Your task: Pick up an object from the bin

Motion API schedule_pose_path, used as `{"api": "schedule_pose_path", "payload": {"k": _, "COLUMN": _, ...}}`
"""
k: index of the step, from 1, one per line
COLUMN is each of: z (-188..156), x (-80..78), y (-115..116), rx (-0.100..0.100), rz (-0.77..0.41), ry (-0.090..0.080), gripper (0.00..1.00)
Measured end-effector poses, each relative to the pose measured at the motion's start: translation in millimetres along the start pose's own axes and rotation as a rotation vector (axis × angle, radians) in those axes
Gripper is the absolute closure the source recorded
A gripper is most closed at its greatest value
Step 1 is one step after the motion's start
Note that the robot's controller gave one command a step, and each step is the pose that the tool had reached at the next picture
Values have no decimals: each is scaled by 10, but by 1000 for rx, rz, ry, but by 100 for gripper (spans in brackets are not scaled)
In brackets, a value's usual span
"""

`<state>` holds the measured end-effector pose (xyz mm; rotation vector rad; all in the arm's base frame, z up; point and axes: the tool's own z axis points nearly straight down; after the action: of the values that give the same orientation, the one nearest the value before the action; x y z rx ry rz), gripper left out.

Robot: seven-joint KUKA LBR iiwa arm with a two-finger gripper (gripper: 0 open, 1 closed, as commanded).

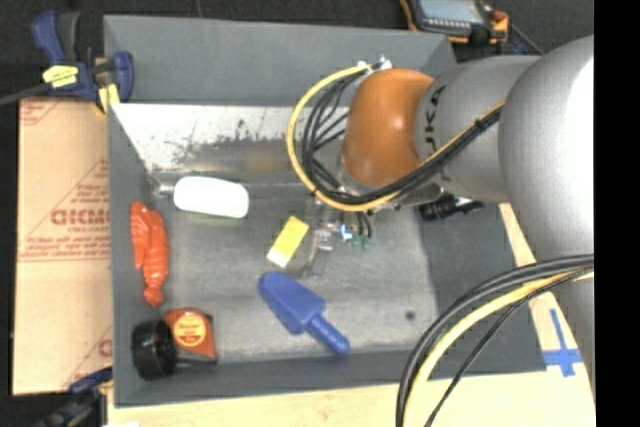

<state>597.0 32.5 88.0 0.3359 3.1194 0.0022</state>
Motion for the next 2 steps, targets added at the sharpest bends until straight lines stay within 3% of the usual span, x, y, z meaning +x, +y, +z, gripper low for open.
{"api": "schedule_pose_path", "payload": {"k": 1, "z": 123, "x": -40, "y": -91, "rx": 3, "rz": 53, "ry": 1, "gripper": 0}}
{"api": "schedule_pose_path", "payload": {"k": 2, "z": 119, "x": -191, "y": 205, "rx": 1, "rz": 154, "ry": 1, "gripper": 0}}
